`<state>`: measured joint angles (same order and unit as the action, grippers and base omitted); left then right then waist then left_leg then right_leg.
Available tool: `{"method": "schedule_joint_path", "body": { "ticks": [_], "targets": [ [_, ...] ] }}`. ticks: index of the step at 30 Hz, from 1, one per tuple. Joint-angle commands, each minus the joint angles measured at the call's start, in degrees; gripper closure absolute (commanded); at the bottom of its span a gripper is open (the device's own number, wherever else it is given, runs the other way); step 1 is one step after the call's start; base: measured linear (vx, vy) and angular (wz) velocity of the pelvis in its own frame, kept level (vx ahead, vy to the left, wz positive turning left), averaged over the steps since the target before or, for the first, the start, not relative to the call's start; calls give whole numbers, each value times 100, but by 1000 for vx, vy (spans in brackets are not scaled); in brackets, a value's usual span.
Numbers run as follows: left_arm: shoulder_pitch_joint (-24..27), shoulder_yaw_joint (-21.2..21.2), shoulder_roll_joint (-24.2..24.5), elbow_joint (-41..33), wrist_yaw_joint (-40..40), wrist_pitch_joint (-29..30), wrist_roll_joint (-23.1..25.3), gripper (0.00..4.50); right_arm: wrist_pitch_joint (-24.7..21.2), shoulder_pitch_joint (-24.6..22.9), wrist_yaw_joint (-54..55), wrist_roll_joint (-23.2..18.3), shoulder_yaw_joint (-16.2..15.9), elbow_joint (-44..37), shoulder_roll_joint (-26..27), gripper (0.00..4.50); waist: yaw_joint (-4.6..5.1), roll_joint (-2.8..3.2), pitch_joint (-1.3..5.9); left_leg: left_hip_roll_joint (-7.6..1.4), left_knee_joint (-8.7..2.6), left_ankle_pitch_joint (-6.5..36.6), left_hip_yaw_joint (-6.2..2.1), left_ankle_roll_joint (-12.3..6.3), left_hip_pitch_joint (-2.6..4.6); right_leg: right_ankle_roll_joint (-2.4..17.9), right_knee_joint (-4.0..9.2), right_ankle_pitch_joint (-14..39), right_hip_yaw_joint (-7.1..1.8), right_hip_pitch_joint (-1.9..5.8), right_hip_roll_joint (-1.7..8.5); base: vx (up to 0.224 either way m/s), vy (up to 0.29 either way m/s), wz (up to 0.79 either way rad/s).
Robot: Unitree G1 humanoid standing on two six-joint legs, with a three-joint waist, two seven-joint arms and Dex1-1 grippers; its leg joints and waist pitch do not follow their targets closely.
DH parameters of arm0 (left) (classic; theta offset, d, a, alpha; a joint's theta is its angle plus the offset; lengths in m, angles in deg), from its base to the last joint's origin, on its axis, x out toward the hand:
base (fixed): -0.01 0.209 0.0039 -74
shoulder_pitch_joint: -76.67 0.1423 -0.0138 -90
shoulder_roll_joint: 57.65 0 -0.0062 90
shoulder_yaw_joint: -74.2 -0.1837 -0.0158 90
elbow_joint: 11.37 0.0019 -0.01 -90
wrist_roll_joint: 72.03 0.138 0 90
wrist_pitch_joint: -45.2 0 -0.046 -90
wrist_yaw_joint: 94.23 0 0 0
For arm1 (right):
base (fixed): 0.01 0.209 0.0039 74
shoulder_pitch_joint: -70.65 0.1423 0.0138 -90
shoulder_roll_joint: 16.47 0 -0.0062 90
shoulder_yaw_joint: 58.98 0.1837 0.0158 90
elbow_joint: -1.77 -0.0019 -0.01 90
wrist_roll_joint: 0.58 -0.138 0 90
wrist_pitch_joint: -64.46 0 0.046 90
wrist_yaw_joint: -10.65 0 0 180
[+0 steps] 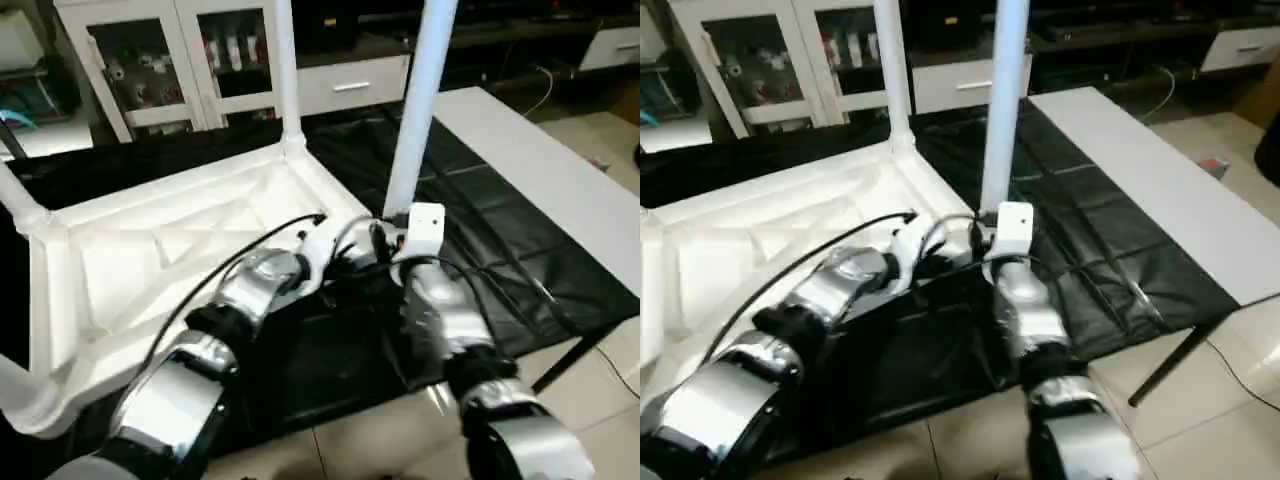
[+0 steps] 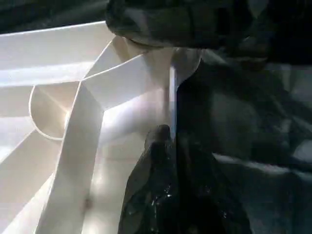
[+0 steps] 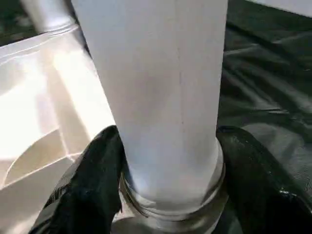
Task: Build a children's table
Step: Rotate leg to tighten
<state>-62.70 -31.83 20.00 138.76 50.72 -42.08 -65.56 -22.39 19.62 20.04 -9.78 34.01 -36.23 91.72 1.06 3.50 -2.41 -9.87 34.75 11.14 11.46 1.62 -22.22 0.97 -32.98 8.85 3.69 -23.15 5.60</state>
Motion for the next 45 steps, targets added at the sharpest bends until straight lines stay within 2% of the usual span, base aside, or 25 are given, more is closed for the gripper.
{"method": "schedule_joint_path", "body": {
  "ticks": [1, 2, 4, 5, 6, 8, 9, 10, 11, 12, 14, 15, 16, 17, 18, 20, 21, 23, 24, 28, 29, 37, 38, 41, 45],
  "targets": [
    [-119, 350, 313, 124, 662, -136, 45, 450, 171, -51, 581, 46, 361, 252, -97, 189, -22, -50, 414, -253, -456, 1313, -154, -330, 117, 1297, 355, 1135, -169, 221, 312, 55, -3, 4],
    [-96, 345, 333, 117, 660, -148, 49, 450, 211, -30, 524, 57, 324, 261, -58, 189, -46, -108, 431, -258, -430, 1132, -136, -465, 121, 1364, 322, 905, -172, 234, 318, 61, -5, 3],
    [-93, 337, 357, 173, 662, -205, 50, 450, 298, 42, 461, 63, 304, 367, -4, 189, -76, -81, 457, -252, -397, 704, -136, -678, 92, 1449, 254, 492, -169, 279, 324, 60, -7, 3],
    [-89, 343, 394, 225, 619, -279, 46, 450, 365, 129, 392, 69, 283, 486, 33, 189, -80, -124, 470, -248, -378, 449, -126, -832, 82, 1525, 212, 221, -170, 287, 319, 0, 0, 0],
    [-89, 343, 394, 225, 619, -279, 46, 450, 365, 129, 392, 69, 283, 486, 33, 189, -99, -107, 458, -247, -366, 346, -117, -949, 85, 1554, 212, 151, -168, 281, 327, 0, 0, 0],
    [-70, 354, 467, 235, 515, -350, 36, 450, 494, 202, 8, 14, 241, 507, 52, 189, -114, -98, 449, -259, -363, 399, -111, -1008, 96, 1568, 223, 270, -163, 281, 326, 0, 0, 0],
    [-60, 337, 508, 243, 427, -417, 45, 450, 600, 205, -141, 17, 211, 463, 46, 154, -116, -98, 441, -263, -368, 420, -112, -1004, 89, 1556, 227, 338, -163, 287, 326, 0, 0, 0],
    [-6, 272, 608, 223, 190, -543, 74, 450, 703, 150, -531, -39, 159, 285, 53, 119, -111, -19, 428, -270, -380, 571, -118, -944, 106, 1515, 256, 540, -160, 283, 318, 0, 0, 0],
    [25, 251, 633, 196, 87, -579, 73, 450, 711, 116, -591, -35, 134, 208, 37, 119, -97, -1, 423, -274, -386, 635, -120, -910, 104, 1501, 264, 573, -160, 285, 314, 0, 0, 0],
    [125, 178, 709, 100, -218, -641, 77, 450, 676, -6, -805, -53, 66, -58, -16, 116, -68, -31, 407, -274, -406, 759, -125, -862, 89, 1476, 273, 636, -156, 303, 298, 0, 0, 0],
    [284, 18, 817, -71, -678, -736, 117, 450, 384, -232, -1294, -209, 18, -502, -146, 108, -38, -14, 406, -282, -420, 872, -145, -816, 92, 1495, 276, 717, -155, 316, 306, 0, 0, 0],
    [305, -2, 830, -94, -737, -740, 120, 450, 328, -265, -1384, -238, 13, -562, -167, 78, -30, -21, 398, -292, -424, 919, -142, -808, 93, 1499, 282, 739, -159, 317, 299, 0, 0, 0],
    [434, -116, 905, -272, -1140, -803, 107, 450, 13, -530, -2067, -408, -115, -1029, -347, 78, -55, -57, 404, -314, -425, 967, -142, -779, 109, 1533, 270, 776, -175, 319, 314, 0, 0, 0],
    [510, -169, 952, -392, -1361, -877, 83, 450, -174, -749, -2598, -500, -286, -1392, -508, 73, -63, -53, 398, -311, -429, 948, -139, -798, 108, 1514, 271, 758, -170, 327, 296, 0, 0, 0],
    [550, -193, 980, -459, -1469, -914, 70, 450, -304, -890, -2931, -551, -408, -1625, -619, 63, -105, -101, 393, -336, -431, 892, -136, -833, 113, 1502, 267, 699, -180, 320, 300, 0, 0, 0],
    [603, -228, 1020, -536, -1625, -985, 50, 450, -448, -1037, -3259, -624, -518, -1859, -751, 50, -137, -75, 401, -342, -430, 855, -126, -803, 136, 1501, 255, 717, -189, 274, 298, 0, 0, 0],
    [761, -327, 1142, -767, -2110, -1037, -32, 450, -760, -1386, -4020, -770, -771, -2397, -1135, 38, -185, -81, 383, -340, -441, 890, -132, -800, 130, 1476, 262, 754, -190, 310, 299, 0, 0, 0],
    [834, -371, 1199, -877, -2340, -1014, -77, 450, -867, -1527, -4330, -814, -872, -2610, -1306, 28, -205, -72, 379, -352, -451, 1012, -121, -715, 151, 1456, 274, 903, -196, 274, 296, 0, 0, 0],
    [945, -445, 1288, -1069, -2647, -1007, -120, 450, -965, -1697, -4761, -839, -1013, -2873, -1561, 28, -218, -32, 369, -346, -459, 1096, -121, -617, 148, 1449, 281, 1023, -203, 268, 299, 0, 0, 0],
    [1200, -618, 1509, -1636, -3364, -741, -215, 450, -1162, -2002, -5990, -896, -1353, -3413, -2345, 28, -295, -62, 347, -376, -488, 1367, -119, -434, 162, 1317, 323, 1416, -217, 273, 309, 0, 0, 0],
    [1237, -673, 1550, -1772, -3579, -613, -226, 450, -1222, -2015, -6383, -861, -1439, -3504, -2609, 28, -314, 7, 347, -382, -495, 1399, -117, -383, 179, 1336, 317, 1351, -220, 248, 292, 0, 0, 0],
    [1290, -790, 1475, -2058, -3841, -292, -244, 450, -1403, -1803, -7250, -803, -1620, -3553, -3158, 28, -359, -127, 344, -362, -480, 1383, -119, -349, 163, 1249, 357, 1759, -224, 233, 318, 0, 0, 0],
    [1292, -789, 1475, -2061, -3841, -290, -244, 450, -1404, -1803, -7253, -803, -1622, -3553, -3160, 28, -376, -106, 346, -372, -480, 1343, -125, -353, 173, 1244, 350, 1722, -228, 227, 322, 0, 0, 0],
    [1333, -755, 1497, -2179, -3848, -197, -238, 450, -1390, -1698, -7313, -765, -1632, -3394, -3114, 28, -399, -117, 364, -365, -467, 1136, -124, -408, 151, 1262, 317, 1468, -222, 238, 312, 0, 0, 0],
    [1339, -749, 1521, -2194, -3865, -140, -209, 450, -1361, -1573, -7351, -669, -1623, -3107, -2981, 59, -412, -48, 387, -361, -450, 1031, -120, -432, 165, 1378, 284, 1101, -207, 237, 294, 0, 0, 0]
  ]
}}
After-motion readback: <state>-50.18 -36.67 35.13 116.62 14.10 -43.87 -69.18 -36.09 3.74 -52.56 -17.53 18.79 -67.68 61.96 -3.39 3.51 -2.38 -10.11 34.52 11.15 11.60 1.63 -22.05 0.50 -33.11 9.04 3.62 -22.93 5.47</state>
